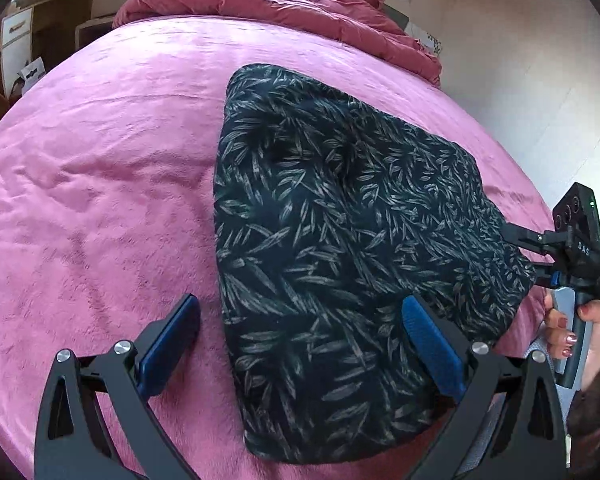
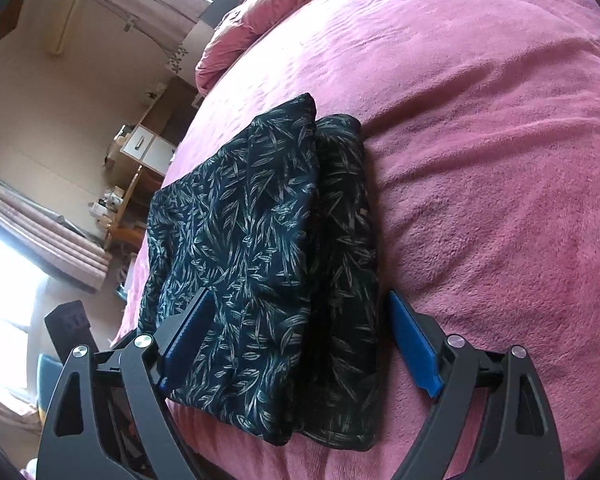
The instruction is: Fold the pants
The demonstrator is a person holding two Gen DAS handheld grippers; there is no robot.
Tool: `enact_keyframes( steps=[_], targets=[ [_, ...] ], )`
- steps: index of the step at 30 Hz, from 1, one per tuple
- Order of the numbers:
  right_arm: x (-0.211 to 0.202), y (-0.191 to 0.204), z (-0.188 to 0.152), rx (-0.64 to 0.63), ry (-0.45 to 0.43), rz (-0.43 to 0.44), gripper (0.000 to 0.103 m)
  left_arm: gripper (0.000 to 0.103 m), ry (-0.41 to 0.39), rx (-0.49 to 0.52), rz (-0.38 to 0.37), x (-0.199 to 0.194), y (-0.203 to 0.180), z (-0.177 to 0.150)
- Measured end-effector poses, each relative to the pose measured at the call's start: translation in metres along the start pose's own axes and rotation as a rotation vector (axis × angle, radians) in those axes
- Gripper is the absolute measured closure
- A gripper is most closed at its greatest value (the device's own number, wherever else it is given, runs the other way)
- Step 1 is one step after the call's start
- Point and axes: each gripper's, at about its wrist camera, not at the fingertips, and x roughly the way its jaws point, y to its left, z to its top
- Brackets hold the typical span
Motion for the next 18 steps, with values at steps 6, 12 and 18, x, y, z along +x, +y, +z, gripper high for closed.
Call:
enact_keyframes(
  steps=[6,12,18],
  targets=[
    [0.001,0.0,0.0,-0.001,0.008,0.028,0.017,0.002,0.016,0.004,-0.011,0.007,-0.005,0.004],
    [0.004,-0.002,0.003,0.019,0.02,0.054,0.025,0.002,0.05,-0.002,-0.068,0.011,-0.008,0.005],
    [0.003,-0.007,0.004,0.04,0.017,0.071,0.026,0.002,0.071,-0.009,-0.081,0.019,-0.007,0.013]
  ],
)
